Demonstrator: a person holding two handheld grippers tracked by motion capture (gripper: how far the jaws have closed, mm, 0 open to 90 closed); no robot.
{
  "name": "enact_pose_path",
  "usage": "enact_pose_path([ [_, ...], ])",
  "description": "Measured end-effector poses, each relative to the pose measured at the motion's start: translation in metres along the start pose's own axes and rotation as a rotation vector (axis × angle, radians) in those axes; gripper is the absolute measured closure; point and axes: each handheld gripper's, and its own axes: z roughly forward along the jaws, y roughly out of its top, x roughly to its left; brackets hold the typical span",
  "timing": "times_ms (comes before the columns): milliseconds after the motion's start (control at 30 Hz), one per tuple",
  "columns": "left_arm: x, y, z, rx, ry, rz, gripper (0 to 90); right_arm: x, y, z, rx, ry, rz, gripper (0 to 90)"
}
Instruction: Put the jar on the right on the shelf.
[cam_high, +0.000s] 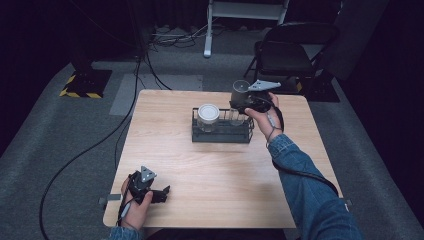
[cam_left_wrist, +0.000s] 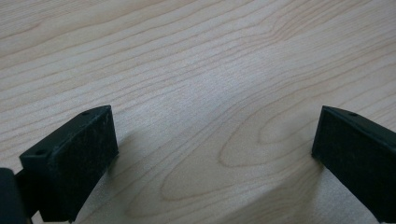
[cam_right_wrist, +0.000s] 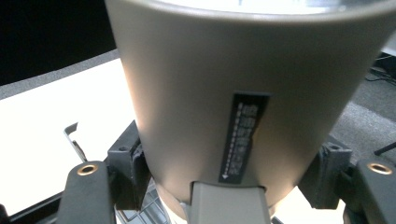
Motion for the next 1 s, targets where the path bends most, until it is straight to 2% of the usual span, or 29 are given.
enact_pose_path([
  [733, 0.000, 0.000, 0.000, 0.001, 0.000, 0.000, 0.1, -0.005, -0.019, 0.016, 0.034, 0.007, 0.031, 30.8],
  [1000, 0.000, 0.000, 0.000, 0.000, 0.000, 0.000, 0.1, -0.006, -0.020, 0.016, 0.026, 0.010, 0.037, 30.8],
])
